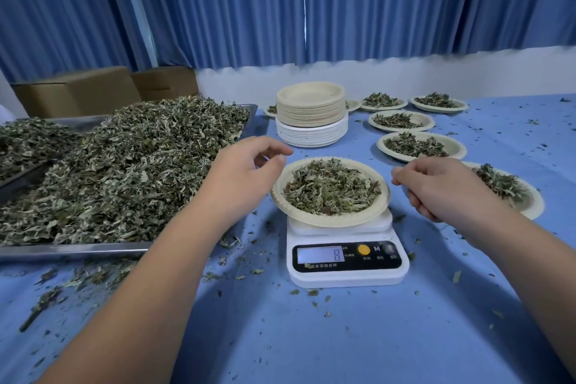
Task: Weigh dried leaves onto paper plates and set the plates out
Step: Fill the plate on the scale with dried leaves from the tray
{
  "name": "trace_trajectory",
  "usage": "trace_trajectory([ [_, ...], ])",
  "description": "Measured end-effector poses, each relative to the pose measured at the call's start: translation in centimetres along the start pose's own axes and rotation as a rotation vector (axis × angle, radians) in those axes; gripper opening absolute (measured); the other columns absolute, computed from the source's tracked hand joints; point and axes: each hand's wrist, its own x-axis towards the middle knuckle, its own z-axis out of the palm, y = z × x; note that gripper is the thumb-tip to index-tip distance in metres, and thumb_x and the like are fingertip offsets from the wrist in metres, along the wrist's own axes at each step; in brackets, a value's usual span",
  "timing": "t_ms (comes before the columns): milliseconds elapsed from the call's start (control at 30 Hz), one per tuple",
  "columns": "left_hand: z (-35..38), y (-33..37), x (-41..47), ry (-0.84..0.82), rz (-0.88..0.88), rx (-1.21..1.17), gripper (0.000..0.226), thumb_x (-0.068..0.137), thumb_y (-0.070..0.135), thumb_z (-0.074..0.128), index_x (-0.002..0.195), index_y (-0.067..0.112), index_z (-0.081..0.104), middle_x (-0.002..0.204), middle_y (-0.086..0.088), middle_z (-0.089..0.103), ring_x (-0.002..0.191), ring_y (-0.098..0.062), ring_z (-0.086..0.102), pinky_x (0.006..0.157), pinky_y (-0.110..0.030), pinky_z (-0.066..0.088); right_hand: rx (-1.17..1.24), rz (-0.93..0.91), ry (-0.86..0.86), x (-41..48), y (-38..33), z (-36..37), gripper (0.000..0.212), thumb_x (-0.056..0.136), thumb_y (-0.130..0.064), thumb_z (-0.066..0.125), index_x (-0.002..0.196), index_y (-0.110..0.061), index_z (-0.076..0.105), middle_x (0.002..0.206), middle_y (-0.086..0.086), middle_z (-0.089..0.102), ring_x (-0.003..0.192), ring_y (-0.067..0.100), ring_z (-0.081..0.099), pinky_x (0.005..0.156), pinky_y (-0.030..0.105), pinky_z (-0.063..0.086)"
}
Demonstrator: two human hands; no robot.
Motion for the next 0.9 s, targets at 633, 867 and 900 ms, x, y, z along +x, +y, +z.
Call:
trace_trajectory([
  [633,4.4,5.0,7.5,-0.569,-0.018,0.597,0.036,0.088,0.044,0.064,0.122,0.03,0.059,0.108,0.008,0.057,0.096,-0.013,0.053,0.082,-0.026,0.041,0.0,-0.017,0.014,0.2,-0.3,-0.5,0.032,0.092,-0.034,0.057,0.085,-0.004,0.065,0.046,-0.006,0.053,0.037,0.01,0.042,0.046,0.024,0.037],
  [867,5.2,4.3,7.5,-0.562,-0.033,0.589,0.03,0.083,0.038,0.073,0.11,0.03,0.064,0.089,0.015,0.051,0.087,-0.011,0.052,0.076,-0.026,0.04,0.002,-0.014,0.018,0.1,-0.5,-0.6,0.032,0.092,-0.036,0.057,0.083,-0.007,0.064,0.044,-0.008,0.053,0.035,0.008,0.042,0.048,0.024,0.037],
  [900,5.3,4.3,7.5,-0.557,-0.025,0.6,0.03,0.083,0.037,0.074,0.11,0.029,0.065,0.089,0.014,0.052,0.087,-0.012,0.052,0.076,-0.026,0.04,0.002,-0.013,0.017,0.1,-0.5,-0.6,0.032,0.092,-0.037,0.056,0.083,-0.007,0.064,0.044,-0.008,0.053,0.035,0.008,0.042,0.048,0.024,0.037],
])
